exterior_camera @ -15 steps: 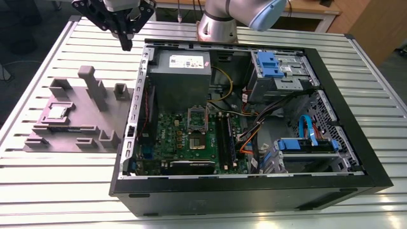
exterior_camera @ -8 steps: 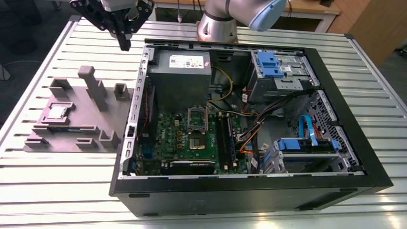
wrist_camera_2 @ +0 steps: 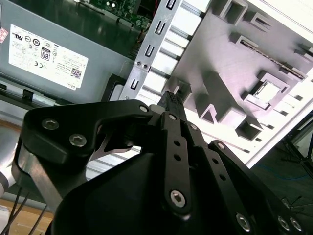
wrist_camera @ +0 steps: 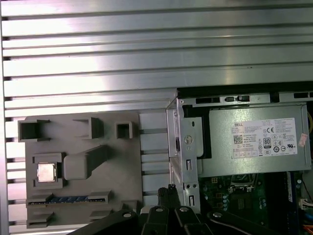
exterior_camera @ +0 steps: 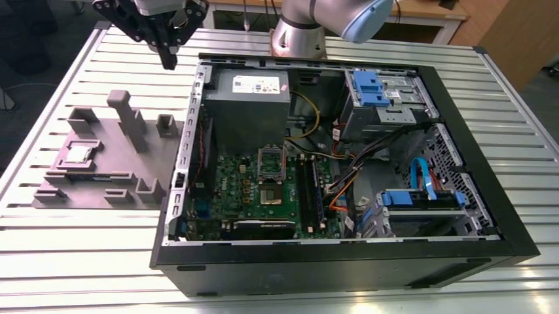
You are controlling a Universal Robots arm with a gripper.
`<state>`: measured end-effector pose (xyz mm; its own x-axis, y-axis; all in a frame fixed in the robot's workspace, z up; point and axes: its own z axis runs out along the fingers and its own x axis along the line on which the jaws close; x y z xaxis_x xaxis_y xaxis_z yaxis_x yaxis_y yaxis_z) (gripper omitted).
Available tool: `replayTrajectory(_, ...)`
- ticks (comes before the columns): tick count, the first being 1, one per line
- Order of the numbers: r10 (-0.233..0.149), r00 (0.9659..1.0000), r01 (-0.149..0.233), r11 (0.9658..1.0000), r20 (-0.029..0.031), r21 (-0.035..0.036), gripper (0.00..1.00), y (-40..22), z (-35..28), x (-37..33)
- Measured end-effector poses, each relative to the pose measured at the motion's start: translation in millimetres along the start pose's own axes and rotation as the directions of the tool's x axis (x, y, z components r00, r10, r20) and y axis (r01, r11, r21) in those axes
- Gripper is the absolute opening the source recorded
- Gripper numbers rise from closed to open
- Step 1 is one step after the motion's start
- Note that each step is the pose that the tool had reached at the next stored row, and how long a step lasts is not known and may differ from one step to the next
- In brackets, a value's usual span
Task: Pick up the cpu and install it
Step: 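Reach for the cpu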
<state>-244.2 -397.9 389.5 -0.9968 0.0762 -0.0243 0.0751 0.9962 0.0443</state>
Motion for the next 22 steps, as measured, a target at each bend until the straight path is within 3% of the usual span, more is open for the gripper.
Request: replayTrajectory(22,0.000,1.0000,0.000,1.0000,0.0001,-0.0001,0.10,-0.5,0.1,6.1)
